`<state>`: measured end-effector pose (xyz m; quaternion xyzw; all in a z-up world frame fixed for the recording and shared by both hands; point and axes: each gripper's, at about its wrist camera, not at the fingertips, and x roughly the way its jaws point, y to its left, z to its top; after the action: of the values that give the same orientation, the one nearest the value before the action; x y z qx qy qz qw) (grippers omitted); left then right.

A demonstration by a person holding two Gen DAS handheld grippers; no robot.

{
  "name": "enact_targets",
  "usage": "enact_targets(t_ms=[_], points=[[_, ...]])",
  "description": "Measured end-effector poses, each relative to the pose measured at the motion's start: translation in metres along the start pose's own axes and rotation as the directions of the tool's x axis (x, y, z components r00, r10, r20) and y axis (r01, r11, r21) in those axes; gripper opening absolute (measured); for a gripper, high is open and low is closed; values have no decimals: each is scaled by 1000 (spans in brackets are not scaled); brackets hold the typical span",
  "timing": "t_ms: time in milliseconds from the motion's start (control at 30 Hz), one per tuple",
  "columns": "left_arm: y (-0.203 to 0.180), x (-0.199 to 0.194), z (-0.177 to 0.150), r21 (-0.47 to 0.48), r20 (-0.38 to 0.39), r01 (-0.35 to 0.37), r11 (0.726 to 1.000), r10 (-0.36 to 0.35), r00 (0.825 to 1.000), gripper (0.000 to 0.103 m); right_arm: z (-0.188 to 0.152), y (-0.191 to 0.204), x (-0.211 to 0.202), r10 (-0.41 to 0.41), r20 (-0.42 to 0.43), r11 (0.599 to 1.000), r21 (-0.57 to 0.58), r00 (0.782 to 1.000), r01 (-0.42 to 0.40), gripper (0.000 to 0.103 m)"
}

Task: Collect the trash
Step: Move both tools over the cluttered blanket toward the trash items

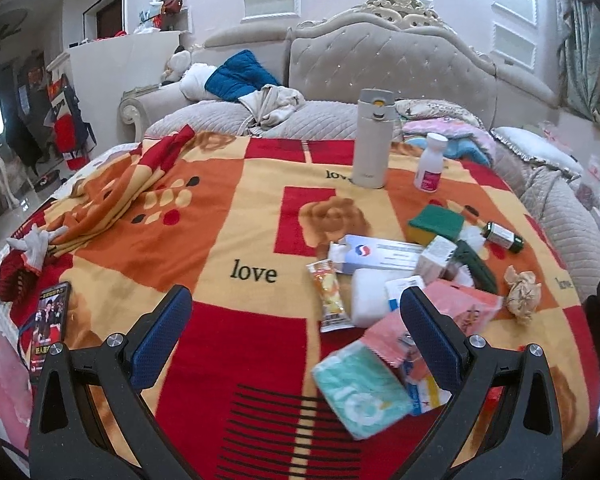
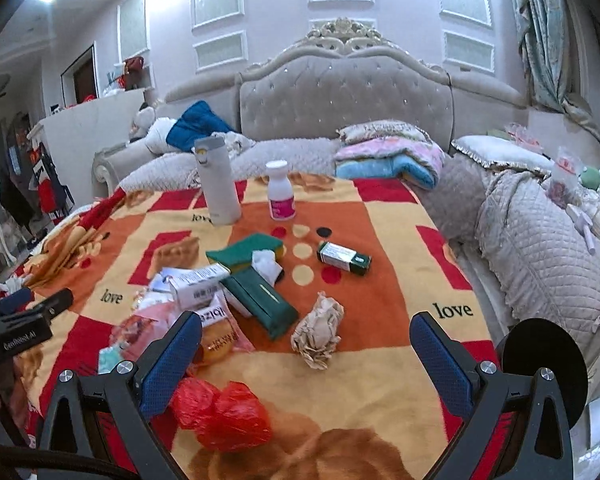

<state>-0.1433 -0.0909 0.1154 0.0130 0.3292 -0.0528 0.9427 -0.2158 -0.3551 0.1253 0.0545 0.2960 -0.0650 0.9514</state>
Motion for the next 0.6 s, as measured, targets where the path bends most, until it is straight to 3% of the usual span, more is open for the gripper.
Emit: enact_targets(t_ms=[600], points=[[-18,-7,-3,22,11,19,1000,-19,1000,103,0,3,-2,-17,7,1000,-4,1000,17,103]])
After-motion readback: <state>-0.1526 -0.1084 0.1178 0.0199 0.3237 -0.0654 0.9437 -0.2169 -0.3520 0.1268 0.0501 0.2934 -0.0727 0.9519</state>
